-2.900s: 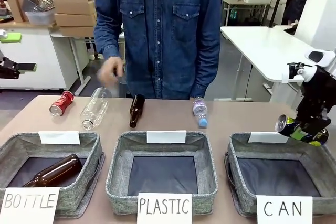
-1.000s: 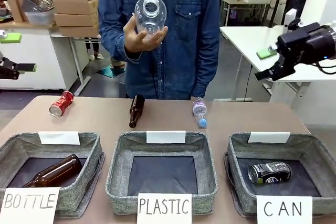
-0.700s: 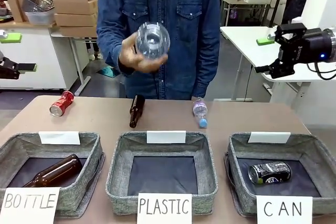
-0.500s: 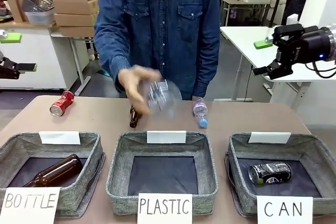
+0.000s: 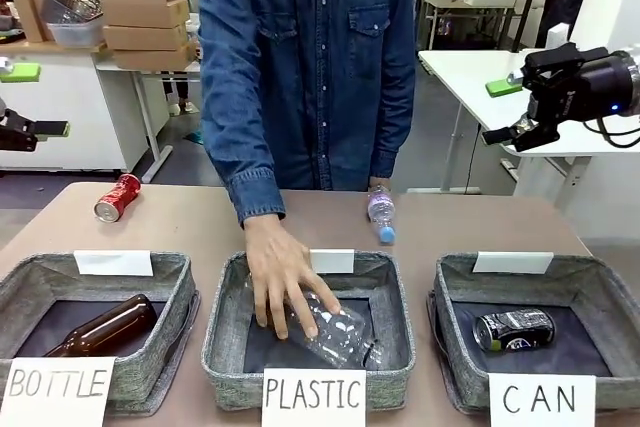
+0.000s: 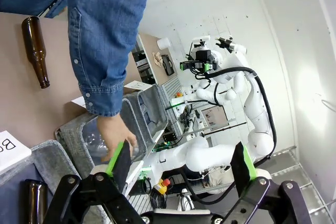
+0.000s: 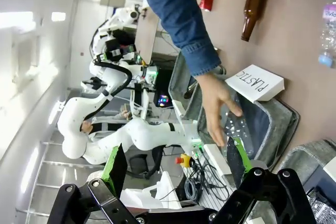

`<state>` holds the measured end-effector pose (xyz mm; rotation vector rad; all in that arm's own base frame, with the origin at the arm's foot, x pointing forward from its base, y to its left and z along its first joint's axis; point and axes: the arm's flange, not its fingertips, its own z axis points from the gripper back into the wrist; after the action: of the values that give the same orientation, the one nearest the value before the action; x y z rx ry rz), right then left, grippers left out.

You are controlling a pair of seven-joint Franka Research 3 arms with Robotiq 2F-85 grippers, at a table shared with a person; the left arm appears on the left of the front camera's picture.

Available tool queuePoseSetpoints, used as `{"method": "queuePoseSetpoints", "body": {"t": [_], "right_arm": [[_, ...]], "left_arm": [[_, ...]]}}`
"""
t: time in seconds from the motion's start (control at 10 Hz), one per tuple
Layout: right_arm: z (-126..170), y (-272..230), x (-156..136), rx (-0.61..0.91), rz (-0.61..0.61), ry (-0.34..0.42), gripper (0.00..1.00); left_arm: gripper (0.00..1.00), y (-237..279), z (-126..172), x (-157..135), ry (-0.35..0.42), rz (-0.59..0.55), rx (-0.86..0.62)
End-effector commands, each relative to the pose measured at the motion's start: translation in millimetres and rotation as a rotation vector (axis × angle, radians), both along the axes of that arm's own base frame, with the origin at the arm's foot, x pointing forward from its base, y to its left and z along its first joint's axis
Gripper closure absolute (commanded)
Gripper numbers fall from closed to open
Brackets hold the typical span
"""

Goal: Sort the can waste into the basket.
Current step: Pick up the can waste from the table and place it in the right Fabric basket.

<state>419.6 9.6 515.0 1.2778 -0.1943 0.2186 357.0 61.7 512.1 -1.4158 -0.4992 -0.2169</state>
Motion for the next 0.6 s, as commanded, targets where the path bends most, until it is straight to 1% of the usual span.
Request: {"method": "queuePoseSetpoints", "body": {"t": [0.0,0.5], "right_arm": [[0.5,-1.5,-0.5,-0.007,0.017,-0.013,0.0],[0.5,-1.5,-0.5,-0.007,0.017,-0.013,0.0]], "left_arm": [[0.0,-0.2,1.1,-0.5,-0.023,-0.011,0.003],[0.0,-0.2,1.1,-0.5,-0.023,-0.011,0.003]]}}
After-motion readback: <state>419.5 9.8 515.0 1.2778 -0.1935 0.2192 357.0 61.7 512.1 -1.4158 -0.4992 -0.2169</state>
